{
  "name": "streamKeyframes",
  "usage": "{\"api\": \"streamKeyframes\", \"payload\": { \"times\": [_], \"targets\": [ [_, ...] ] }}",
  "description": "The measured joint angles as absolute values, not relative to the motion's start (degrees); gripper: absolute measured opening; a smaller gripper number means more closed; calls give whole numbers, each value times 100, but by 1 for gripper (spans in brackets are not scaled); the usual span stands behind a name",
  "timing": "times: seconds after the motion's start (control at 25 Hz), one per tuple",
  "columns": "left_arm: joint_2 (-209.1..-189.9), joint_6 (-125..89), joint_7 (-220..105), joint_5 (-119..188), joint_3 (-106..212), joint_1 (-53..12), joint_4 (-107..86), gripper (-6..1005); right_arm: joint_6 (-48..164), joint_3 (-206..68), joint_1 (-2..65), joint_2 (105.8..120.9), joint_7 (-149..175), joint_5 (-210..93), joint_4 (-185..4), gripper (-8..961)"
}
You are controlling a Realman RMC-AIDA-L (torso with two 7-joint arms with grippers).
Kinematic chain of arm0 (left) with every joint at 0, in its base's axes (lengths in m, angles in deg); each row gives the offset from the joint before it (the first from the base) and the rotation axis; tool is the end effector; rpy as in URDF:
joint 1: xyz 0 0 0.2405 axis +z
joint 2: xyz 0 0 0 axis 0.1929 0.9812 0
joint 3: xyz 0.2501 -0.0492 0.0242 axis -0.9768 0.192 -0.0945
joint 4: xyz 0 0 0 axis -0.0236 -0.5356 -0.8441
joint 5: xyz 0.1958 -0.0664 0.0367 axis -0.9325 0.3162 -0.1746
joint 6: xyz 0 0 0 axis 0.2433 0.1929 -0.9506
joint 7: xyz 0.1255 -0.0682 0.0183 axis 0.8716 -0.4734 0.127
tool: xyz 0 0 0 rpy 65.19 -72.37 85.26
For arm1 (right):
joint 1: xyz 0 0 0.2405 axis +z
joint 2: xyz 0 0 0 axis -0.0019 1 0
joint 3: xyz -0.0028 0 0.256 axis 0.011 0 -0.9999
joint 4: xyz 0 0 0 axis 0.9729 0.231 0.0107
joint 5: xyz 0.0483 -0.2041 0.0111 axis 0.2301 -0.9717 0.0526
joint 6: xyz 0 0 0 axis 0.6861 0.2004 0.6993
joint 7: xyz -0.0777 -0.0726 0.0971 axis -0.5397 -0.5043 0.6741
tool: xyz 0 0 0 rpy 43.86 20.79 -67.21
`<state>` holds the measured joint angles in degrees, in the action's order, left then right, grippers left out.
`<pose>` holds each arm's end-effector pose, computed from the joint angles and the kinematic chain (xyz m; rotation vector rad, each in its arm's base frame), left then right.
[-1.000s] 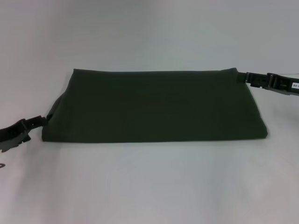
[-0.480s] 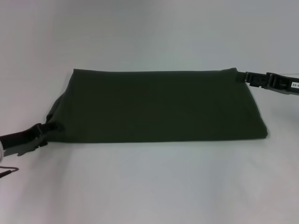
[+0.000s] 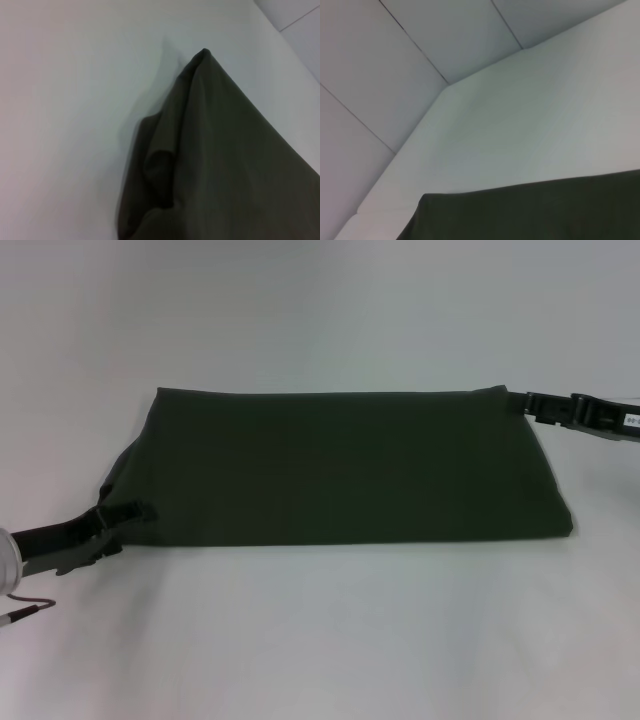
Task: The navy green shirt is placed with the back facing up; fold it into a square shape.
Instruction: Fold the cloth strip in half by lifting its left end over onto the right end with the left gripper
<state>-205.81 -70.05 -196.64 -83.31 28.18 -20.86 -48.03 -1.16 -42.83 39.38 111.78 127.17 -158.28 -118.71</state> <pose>-0.3290 0.3724 0.0141 -1.7049 -1.8633 -0.6408 0.2735 0.4220 0.0644 -2.1233 1.3783 0.7534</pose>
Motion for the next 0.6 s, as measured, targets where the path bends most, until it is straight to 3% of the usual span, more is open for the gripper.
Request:
{"api": "streamKeyframes", "payload": {
  "times": [0.4,0.6],
  "targets": [
    [-20561,-7304,-19186,-8176,2929,-1996,-5405,827,-393,-4274,3573,10878,13071,-16044,-11885,775],
    [-20555,-7083,-18842,-8158,2931,-2018,-5495,828,-551,-4292,3394,10806,13179,-16082,-11900,776]
  ]
}}
